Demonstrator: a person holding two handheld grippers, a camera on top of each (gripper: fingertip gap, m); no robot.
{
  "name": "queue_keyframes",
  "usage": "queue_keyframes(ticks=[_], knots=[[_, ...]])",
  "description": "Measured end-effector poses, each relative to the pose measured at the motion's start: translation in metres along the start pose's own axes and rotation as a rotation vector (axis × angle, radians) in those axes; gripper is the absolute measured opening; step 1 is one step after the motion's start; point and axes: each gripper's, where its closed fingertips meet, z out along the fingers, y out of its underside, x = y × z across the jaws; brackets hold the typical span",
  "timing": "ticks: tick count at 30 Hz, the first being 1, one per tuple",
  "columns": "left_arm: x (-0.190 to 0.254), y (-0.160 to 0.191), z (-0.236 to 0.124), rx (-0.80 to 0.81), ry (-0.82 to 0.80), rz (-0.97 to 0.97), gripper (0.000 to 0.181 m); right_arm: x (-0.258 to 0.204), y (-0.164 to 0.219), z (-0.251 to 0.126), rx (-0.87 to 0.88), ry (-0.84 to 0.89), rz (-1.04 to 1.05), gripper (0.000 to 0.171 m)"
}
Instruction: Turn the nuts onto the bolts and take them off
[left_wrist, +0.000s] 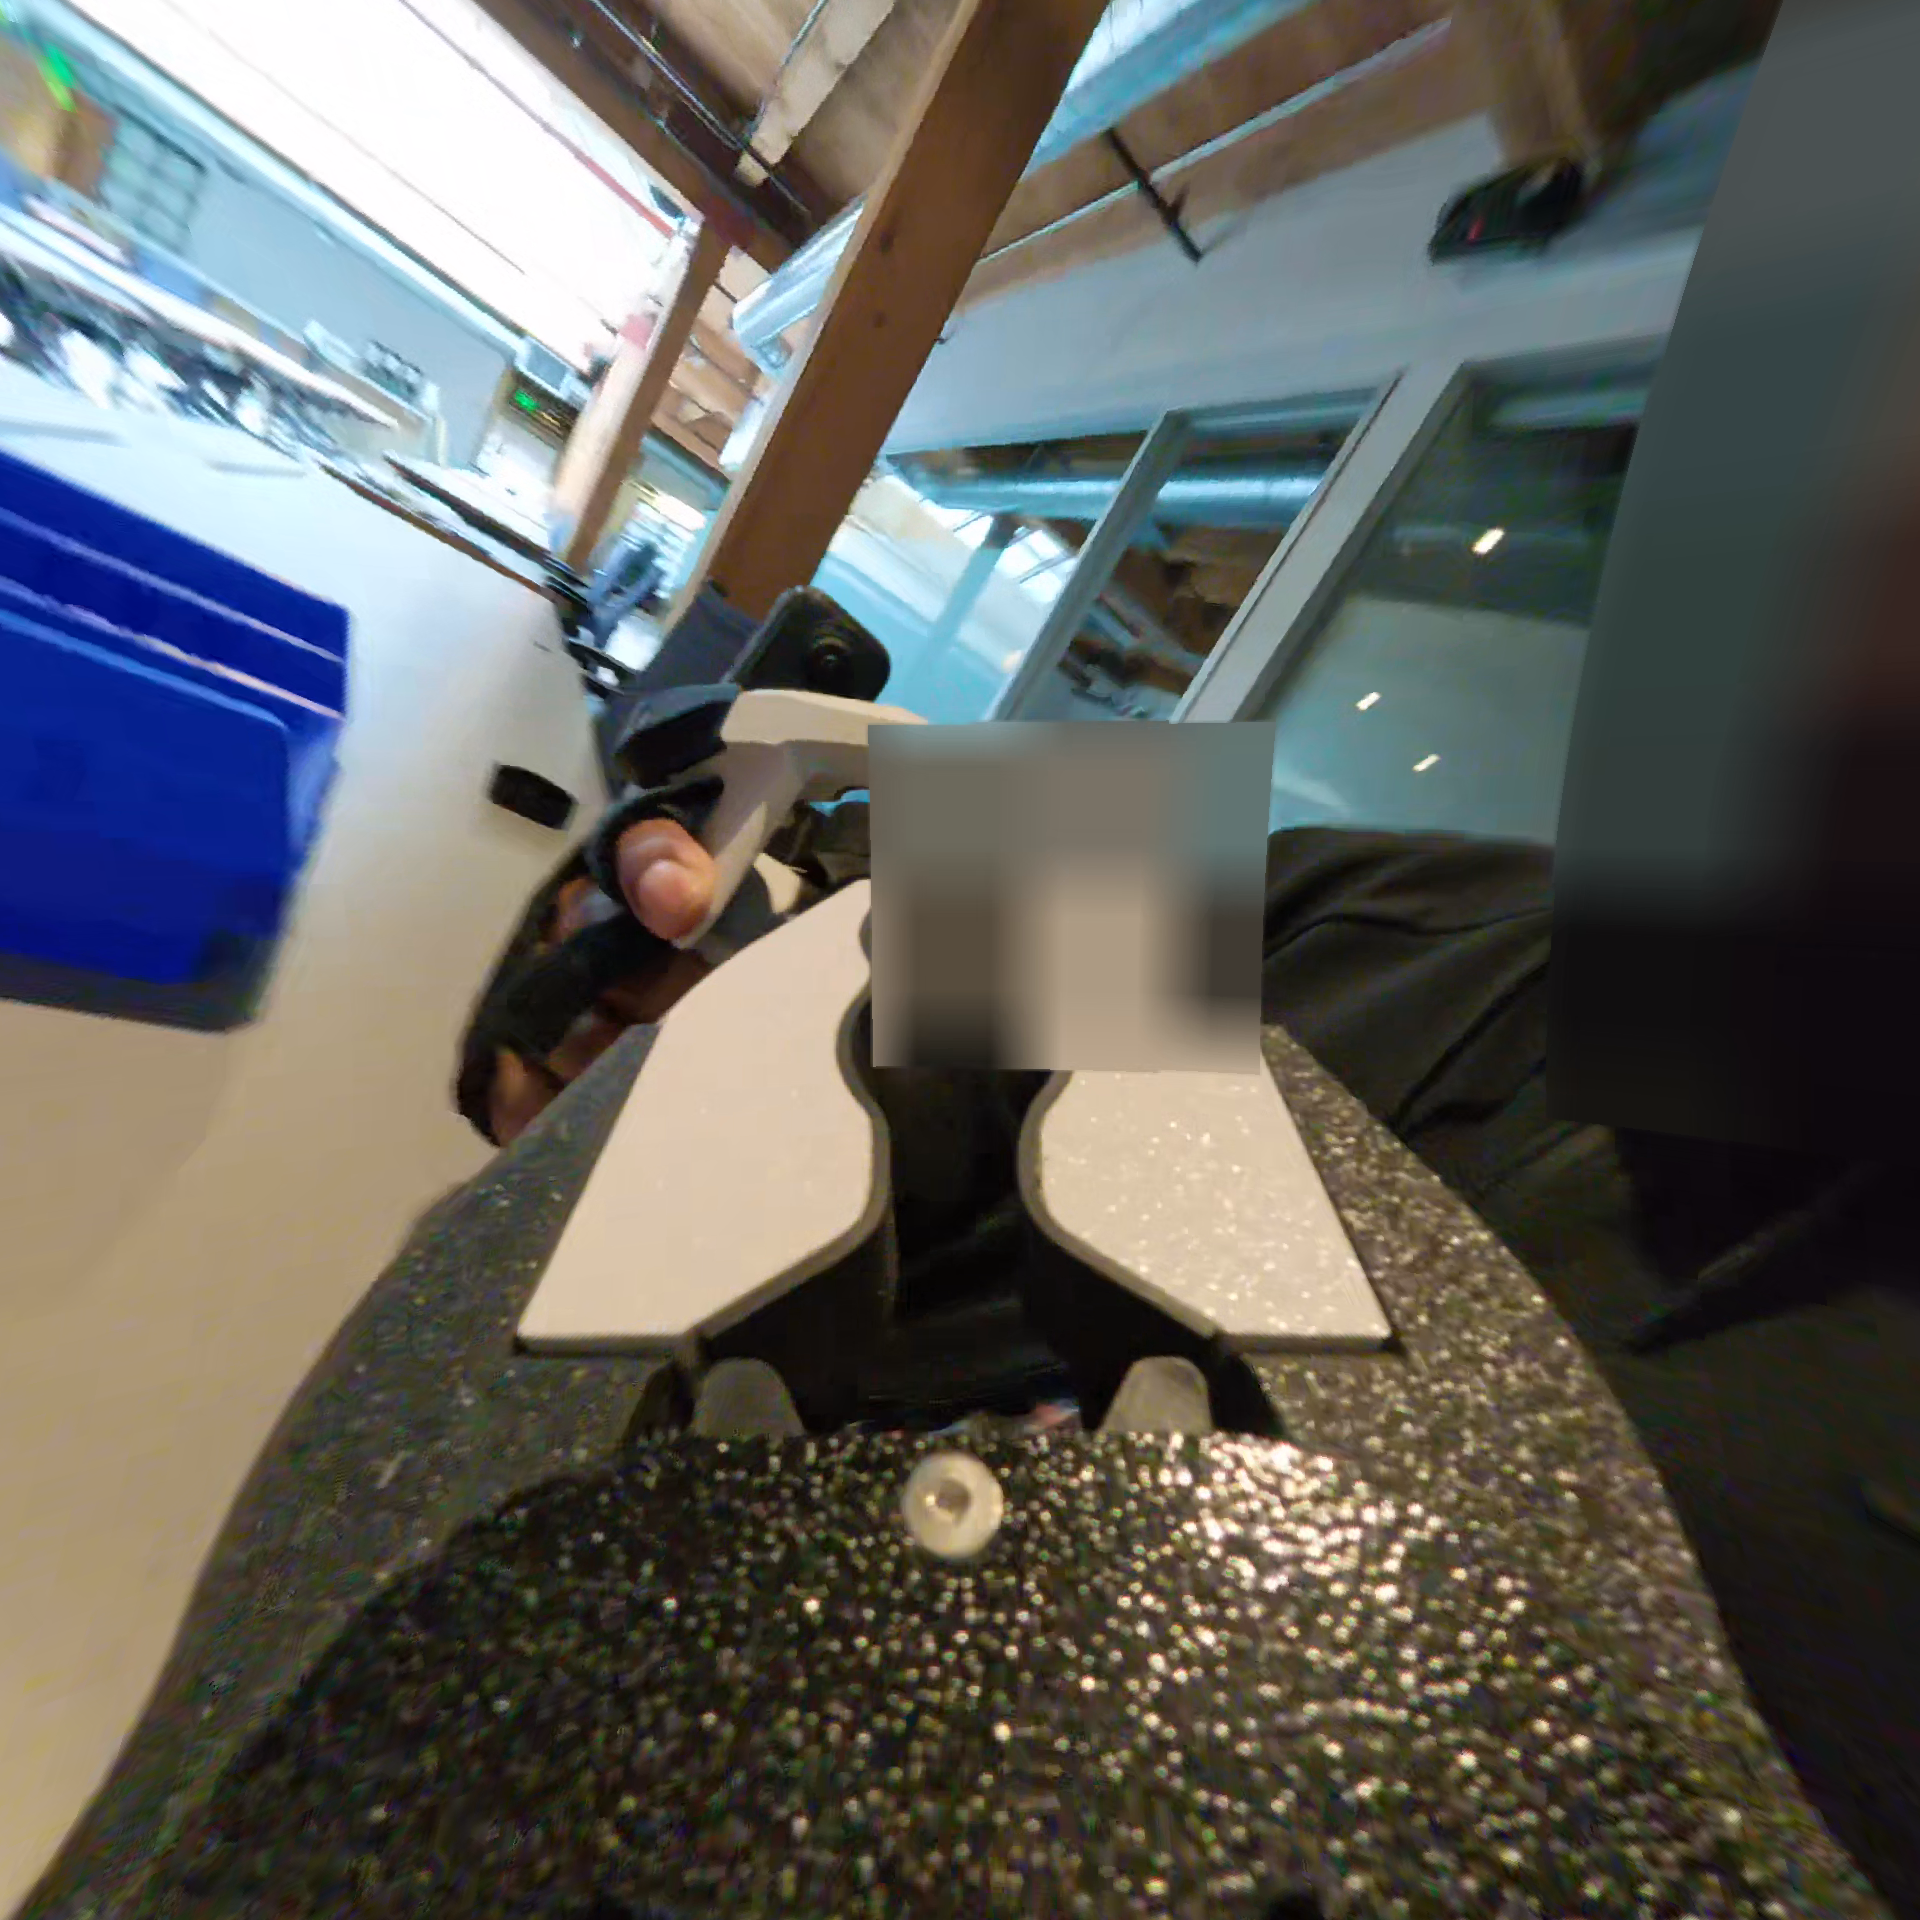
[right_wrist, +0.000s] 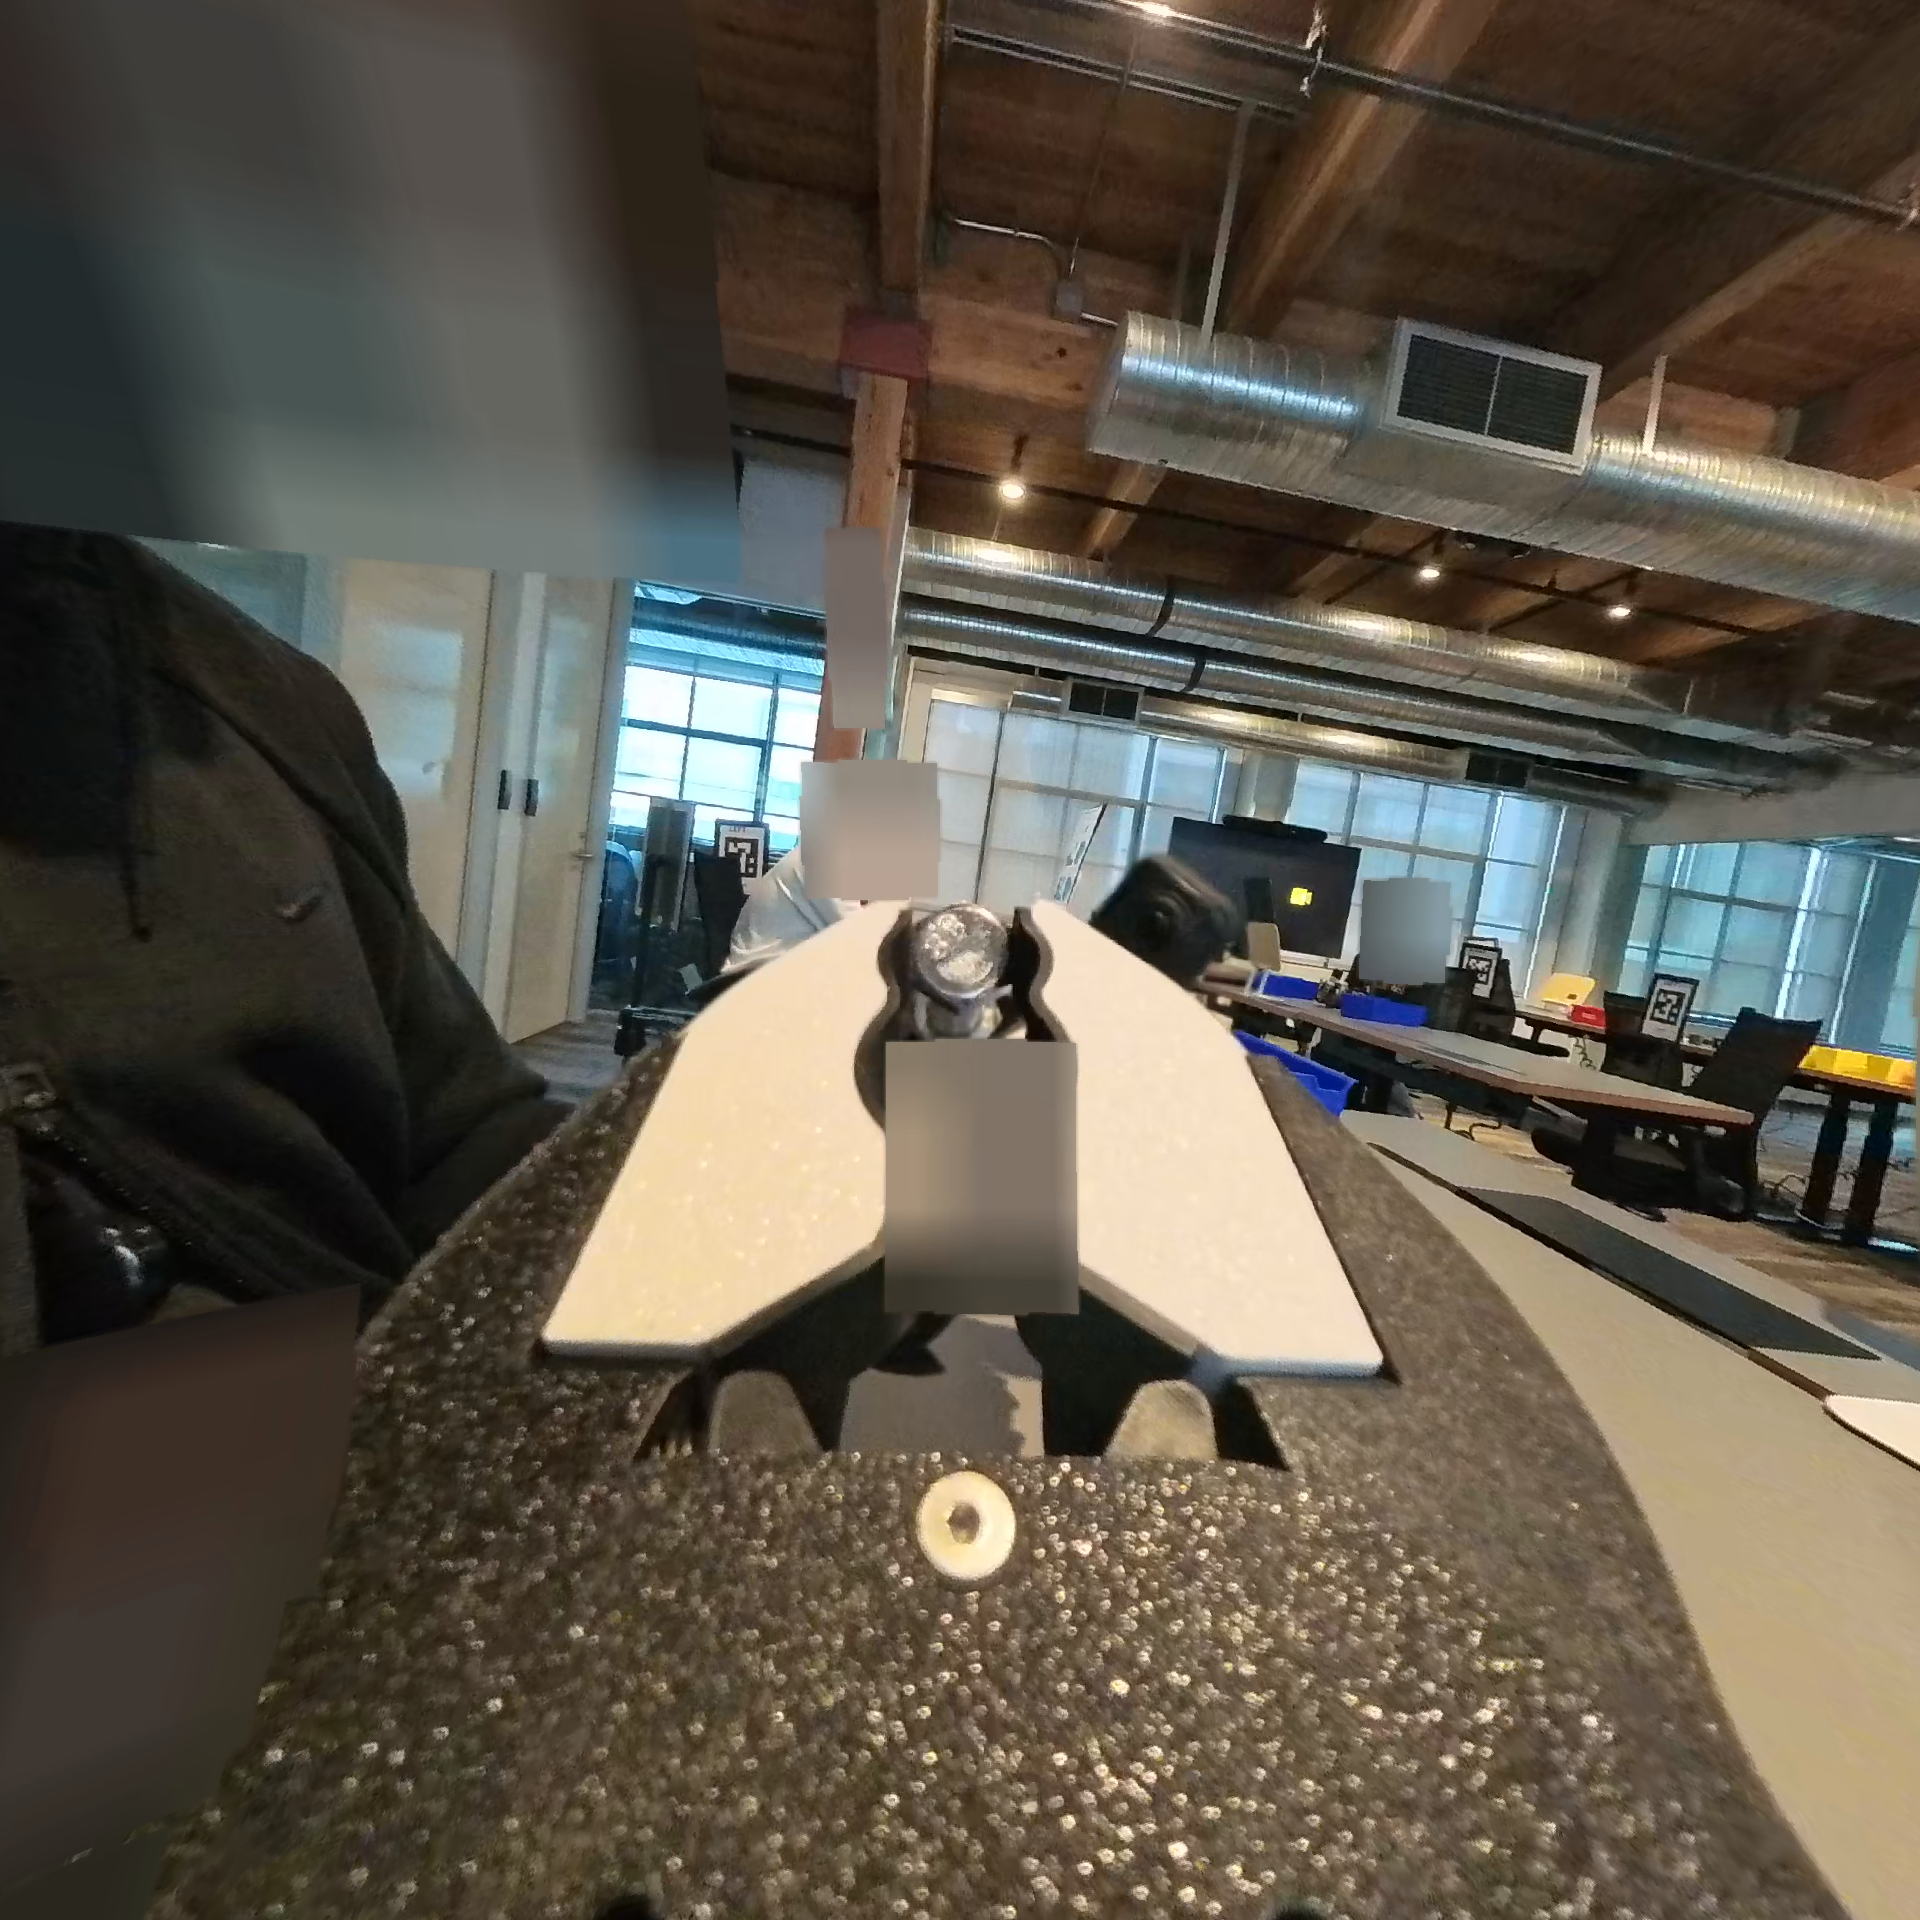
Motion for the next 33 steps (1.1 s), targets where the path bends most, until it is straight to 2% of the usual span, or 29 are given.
queue_keyframes(ticks=[3,6,11,14,17,19,22,25,28,33], knots=[[-0.013,-0.003,-0.002,-0.061,-0.198,0.339,0.039,0.002,-0.002,-0.002,0.01,0.008,0.003,0.018],[-0.011,-0.004,-0.002,-0.108,-0.304,0.62,0.044,0.003,-0.003,-0.003,0.017,0.009,0.009,0.018],[-0.007,0.002,0.005,-0.155,-0.321,0.736,0.03,0.002,-0.002,-0.002,0.014,0.006,0.009,0.018],[-0.011,0.007,0.005,-0.199,-0.339,0.734,0.02,0.001,-0.002,-0.001,0.014,0.002,0.009,0.018],[-0.009,0.008,0.004,-0.197,-0.302,0.61,0.017,0.0,-0.001,0.0,0.009,-0.005,0.007,0.018],[-0.006,0.007,0.003,-0.163,-0.232,0.41,0.017,0.0,0.0,0.0,-0.001,-0.003,0.002,0.018],[0.0,0.01,0.0,-0.098,-0.052,0.005,0.017,-0.002,0.004,0.002,-0.018,-0.011,-0.007,0.018],[0.0,0.01,-0.001,-0.024,0.075,-0.172,0.017,-0.003,0.006,0.004,-0.034,-0.005,-0.02,0.018],[0.0,0.009,0.001,-0.011,0.088,-0.099,0.019,0.0,0.002,0.001,-0.016,0.002,-0.013,0.018],[-0.016,0.011,-0.001,-0.119,-0.167,0.331,0.045,0.002,-0.001,-0.001,0.004,0.009,-0.001,0.018]])
